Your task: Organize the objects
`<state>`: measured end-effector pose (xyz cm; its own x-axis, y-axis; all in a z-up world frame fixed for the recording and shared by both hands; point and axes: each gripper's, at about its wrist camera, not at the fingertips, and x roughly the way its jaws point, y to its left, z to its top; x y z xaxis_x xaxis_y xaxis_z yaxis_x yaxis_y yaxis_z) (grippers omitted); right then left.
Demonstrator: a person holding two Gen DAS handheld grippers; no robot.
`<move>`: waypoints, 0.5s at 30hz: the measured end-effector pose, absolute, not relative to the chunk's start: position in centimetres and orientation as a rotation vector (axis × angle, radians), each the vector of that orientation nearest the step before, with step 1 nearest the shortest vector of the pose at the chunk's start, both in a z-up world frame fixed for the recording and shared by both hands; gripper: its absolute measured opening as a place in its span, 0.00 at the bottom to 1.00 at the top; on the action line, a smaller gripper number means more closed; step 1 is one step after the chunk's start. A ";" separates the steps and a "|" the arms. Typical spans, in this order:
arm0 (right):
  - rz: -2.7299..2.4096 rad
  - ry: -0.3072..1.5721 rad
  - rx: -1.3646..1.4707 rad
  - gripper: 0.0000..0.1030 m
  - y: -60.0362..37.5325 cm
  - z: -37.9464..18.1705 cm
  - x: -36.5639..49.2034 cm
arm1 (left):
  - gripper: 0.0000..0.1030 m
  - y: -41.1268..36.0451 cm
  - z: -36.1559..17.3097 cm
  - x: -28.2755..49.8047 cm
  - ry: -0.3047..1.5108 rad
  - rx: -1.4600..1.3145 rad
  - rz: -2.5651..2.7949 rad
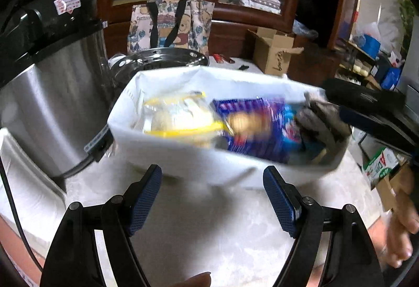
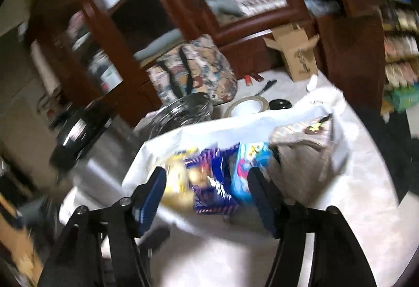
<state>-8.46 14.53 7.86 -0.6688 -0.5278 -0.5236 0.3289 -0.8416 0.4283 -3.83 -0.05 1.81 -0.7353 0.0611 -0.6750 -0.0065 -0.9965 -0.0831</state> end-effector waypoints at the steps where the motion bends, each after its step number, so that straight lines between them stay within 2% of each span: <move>1: -2.468 -0.344 0.898 0.65 14.9 7.7 -7.2 | 0.77 0.0 1.5 -3.3 -0.106 -1.132 2.897; 8: -2.421 0.018 1.066 0.65 16.9 2.1 -2.8 | 0.77 -1.0 -2.7 -0.9 -0.108 -1.309 2.841; 12: -2.444 0.027 1.177 0.65 18.3 -1.1 -3.3 | 0.76 -0.8 -4.8 -0.9 -0.012 -1.397 2.878; 15: -2.428 -0.020 1.226 0.65 19.1 -2.4 -4.0 | 0.76 -0.6 -5.3 -1.3 -0.011 -1.409 2.861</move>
